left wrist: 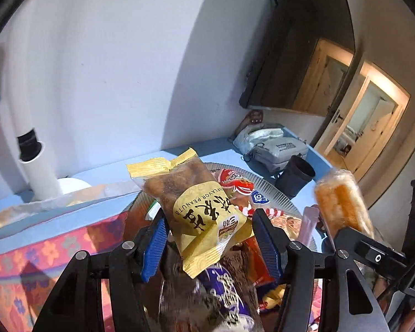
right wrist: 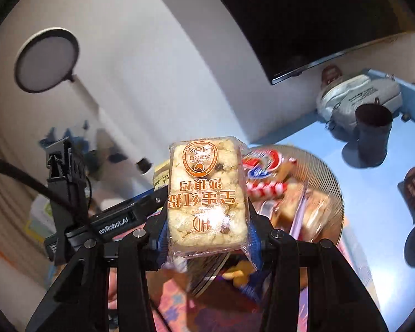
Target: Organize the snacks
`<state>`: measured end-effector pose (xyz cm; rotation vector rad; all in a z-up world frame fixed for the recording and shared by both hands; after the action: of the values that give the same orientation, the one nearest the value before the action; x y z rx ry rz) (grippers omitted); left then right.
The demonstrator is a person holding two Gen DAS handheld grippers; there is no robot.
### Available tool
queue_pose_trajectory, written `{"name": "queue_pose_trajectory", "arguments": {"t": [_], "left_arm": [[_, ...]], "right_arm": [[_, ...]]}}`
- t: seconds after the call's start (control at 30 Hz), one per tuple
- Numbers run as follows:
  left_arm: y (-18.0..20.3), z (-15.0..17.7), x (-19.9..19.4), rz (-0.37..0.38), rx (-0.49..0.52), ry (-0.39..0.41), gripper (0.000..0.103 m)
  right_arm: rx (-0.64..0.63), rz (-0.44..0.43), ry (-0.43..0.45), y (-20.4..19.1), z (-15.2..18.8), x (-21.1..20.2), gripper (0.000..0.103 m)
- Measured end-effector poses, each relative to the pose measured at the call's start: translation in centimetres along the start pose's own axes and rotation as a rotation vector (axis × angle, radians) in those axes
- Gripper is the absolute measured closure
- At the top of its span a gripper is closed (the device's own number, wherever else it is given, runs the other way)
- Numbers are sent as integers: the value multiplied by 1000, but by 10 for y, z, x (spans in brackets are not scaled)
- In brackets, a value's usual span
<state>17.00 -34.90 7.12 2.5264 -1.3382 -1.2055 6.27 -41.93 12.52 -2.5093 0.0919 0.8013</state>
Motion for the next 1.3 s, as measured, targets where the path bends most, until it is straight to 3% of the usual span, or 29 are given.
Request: {"name": "queue_pose_trajectory", "arguments": {"t": [0.07,0.13,0.27,0.47,0.67,0.77,0.93,1.03,1.13,1.3], "left_arm": [[-1,0,7,13,-1,-22,41],[-9,2,16,12,-27,-56,27],[-19,8,2,11,-57,-48,27],[-29,16,-53,20,-100,11,26],[-44,35,-128,-26,-131,100,26],[-60,59,-175,-108,-149,155,25],[-102,120,-252,-397,-202,259,24],[-124,160,-277,-550,-209,272,24],[-142,192,-279,-626,-209,253,19],[-160,226,-267,-641,-215,216,18]], "right_arm": [[10,-1,-9,2,-2,10,48],[20,-19,-57,8,0,22,44],[35,-42,-69,17,8,12,44],[16,-62,-44,1,17,-17,44],[-78,-80,-45,-48,40,-39,44],[-128,-110,-47,-78,60,-48,43],[-263,-126,-87,-132,118,-35,42],[-315,-122,-138,-157,156,-14,42],[-380,-82,-131,-172,183,8,42],[-484,48,-94,-170,212,41,42]]}}
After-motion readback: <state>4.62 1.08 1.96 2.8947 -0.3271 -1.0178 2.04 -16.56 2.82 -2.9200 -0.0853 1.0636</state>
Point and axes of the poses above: each gripper's, at about its wrist camera, not at the fingertips, and x roughly the way its jaws point, y to its right, z to its underside, the point moved 10 cm from there along x, roughly the way its jaws point, and after that the axes turned 5 degrees about z, right-handed, at the moved point
